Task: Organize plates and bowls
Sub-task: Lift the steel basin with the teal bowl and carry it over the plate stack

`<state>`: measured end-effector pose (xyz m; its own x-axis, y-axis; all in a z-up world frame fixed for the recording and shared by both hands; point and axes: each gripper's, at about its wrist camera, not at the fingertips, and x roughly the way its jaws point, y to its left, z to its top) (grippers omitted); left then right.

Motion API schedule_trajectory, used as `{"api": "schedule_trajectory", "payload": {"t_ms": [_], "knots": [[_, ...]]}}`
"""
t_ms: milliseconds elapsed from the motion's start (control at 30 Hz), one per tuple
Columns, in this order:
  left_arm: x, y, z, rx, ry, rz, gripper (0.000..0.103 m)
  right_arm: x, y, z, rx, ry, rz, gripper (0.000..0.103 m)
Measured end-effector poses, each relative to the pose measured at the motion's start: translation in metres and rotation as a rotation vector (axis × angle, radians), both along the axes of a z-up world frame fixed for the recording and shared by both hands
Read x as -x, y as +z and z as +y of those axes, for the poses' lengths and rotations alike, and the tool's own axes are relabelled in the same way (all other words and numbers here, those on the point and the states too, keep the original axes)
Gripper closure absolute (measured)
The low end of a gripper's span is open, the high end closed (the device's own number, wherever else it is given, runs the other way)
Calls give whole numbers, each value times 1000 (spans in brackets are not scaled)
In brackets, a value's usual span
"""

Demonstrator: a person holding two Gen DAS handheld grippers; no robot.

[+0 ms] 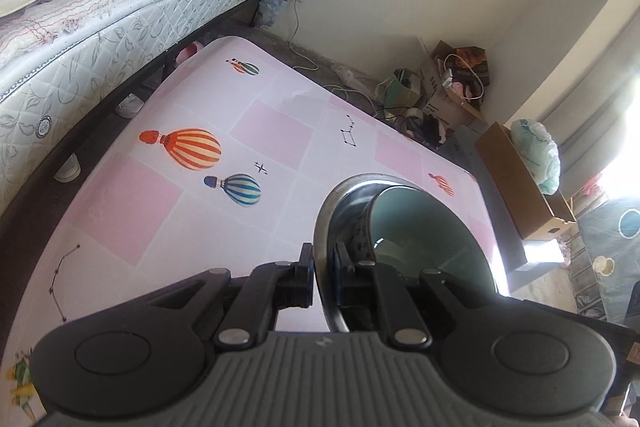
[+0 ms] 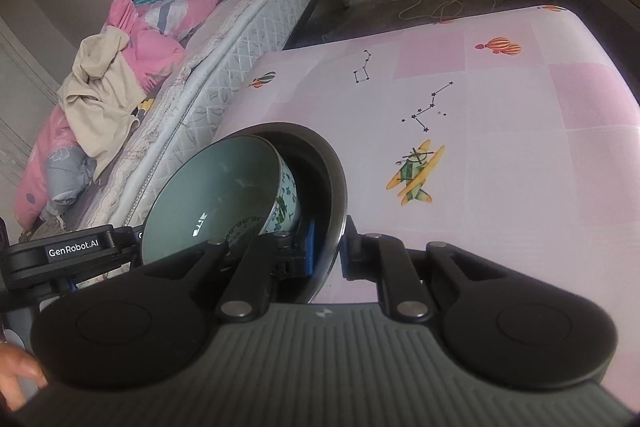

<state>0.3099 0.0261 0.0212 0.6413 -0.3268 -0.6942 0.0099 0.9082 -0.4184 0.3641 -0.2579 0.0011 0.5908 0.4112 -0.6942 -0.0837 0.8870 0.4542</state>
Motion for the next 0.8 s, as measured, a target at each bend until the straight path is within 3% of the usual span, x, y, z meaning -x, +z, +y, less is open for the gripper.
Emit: {"api": "schedule_trajectory", "payload": {"t_ms": [333, 800], "knots": [[50, -7, -5, 14, -14, 10, 93, 72, 7, -9, -5, -22, 9, 91], [85, -33, -16, -26, -45, 33, 93, 124, -39, -17, -32, -40, 91, 90]]}}
